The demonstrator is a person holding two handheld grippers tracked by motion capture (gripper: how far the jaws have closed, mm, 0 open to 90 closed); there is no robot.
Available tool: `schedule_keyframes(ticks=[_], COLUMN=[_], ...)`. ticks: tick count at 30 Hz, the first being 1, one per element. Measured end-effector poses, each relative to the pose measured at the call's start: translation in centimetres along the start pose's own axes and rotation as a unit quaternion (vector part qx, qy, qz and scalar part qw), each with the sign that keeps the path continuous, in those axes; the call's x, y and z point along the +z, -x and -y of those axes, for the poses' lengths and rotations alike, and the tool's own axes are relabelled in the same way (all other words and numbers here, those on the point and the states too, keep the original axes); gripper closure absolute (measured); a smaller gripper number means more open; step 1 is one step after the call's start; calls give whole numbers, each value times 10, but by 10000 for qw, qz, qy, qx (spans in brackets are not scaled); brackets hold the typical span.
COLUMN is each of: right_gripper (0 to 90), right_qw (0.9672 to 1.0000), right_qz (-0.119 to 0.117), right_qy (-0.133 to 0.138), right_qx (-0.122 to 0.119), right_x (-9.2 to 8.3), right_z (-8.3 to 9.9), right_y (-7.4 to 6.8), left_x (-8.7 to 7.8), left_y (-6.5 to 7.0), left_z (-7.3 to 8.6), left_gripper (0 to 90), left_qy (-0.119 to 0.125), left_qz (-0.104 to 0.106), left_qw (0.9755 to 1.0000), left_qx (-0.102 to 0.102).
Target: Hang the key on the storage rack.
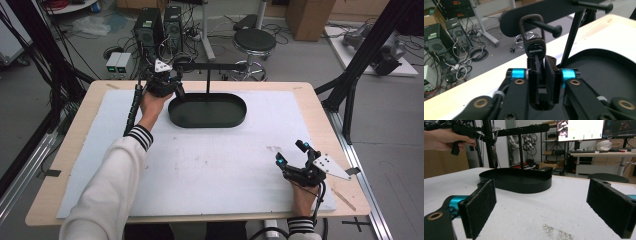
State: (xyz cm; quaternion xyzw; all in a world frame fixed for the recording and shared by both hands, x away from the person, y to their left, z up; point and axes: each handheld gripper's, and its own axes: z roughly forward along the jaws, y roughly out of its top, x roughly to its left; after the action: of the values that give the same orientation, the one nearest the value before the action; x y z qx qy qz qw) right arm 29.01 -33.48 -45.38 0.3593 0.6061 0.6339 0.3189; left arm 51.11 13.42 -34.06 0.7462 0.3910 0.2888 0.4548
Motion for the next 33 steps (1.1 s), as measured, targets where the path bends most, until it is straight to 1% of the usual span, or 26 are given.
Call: schedule_keyframes(ticks=[1,2,3,4,5,9,10,11,12,13,15,16,17,18,19,20,21,22,23,26,27,28,30,31,32,33], right_gripper=[80,81,81,80,81,81,81,81,81,81,81,81,81,81,81,81,81,81,81,81,81,81,81,81,81,81], right_qw=[10000,10000,10000,10000,10000,10000,10000,10000,10000,10000,10000,10000,9999,10000,10000,10000,10000,10000,10000,10000,10000,10000,10000,10000,10000,10000], right_qz=[4,1,3,7,-2,3,3,12,2,7,-7,12,11,13,-3,2,-1,10,20,-2,2,7,7,14,17,25], right_qy=[1,5,-2,3,10,20,26,16,25,2,3,-9,-4,-19,-4,-6,-2,-17,-20,-4,-11,-11,-9,-20,-11,-22], right_qx=[-11,-8,-16,-15,-42,-17,-30,-49,-62,-36,-55,-77,-106,-80,-56,-49,-54,-63,-87,-54,-48,-52,-68,-63,-77,-67], right_x=[0,0,0,0,0,0,0,0,0,0,1,0,1,0,0,0,0,0,0,0,0,0,1,1,1,0], right_z=[0,0,0,0,0,0,0,0,0,0,0,0,0,0,0,0,0,0,0,0,0,0,0,0,0,0], right_y=[0,0,0,0,0,0,0,1,1,0,0,0,0,0,0,0,0,0,0,0,0,0,0,0,0,0], left_x=[1,2,3,4,5,1,-2,-7,-12,-19,-34,-42,-50,-58,-65,-74,-82,-90,-99,-124,-133,-141,-156,-164,-171,-178], left_y=[0,0,-1,-2,-3,-10,-11,-13,-14,-16,-16,-16,-17,-18,-19,-20,-20,-21,-22,-25,-25,-26,-27,-27,-28,-29], left_z=[1,2,4,5,6,9,10,12,14,16,21,24,27,31,35,39,44,49,54,70,76,82,95,103,110,118], left_gripper=[732,686,655,609,560,258,156,91,86,85,85,84,60,54,54,54,54,46,17,17,16,17,17,17,17,17], left_qy=[-74,-170,-194,-230,-234,-164,-69,34,144,215,359,387,382,395,420,468,586,647,673,983,1054,1056,1221,1264,1332,1417], left_qz=[-38,-93,-8,71,104,293,312,438,575,685,799,787,880,1063,1135,1116,1126,1097,1094,1020,1012,983,1032,1019,1039,1060], left_qw=[10000,9998,9998,9997,9996,9990,9989,9983,9975,9968,9960,9960,9952,9933,9925,9926,9919,9918,9917,9893,9885,9886,9863,9860,9850,9838], left_qx=[-19,8,30,5,-82,-298,-352,-375,-391,-338,-175,-174,-208,-210,-177,-58,39,79,115,347,381,419,402,390,350,270])
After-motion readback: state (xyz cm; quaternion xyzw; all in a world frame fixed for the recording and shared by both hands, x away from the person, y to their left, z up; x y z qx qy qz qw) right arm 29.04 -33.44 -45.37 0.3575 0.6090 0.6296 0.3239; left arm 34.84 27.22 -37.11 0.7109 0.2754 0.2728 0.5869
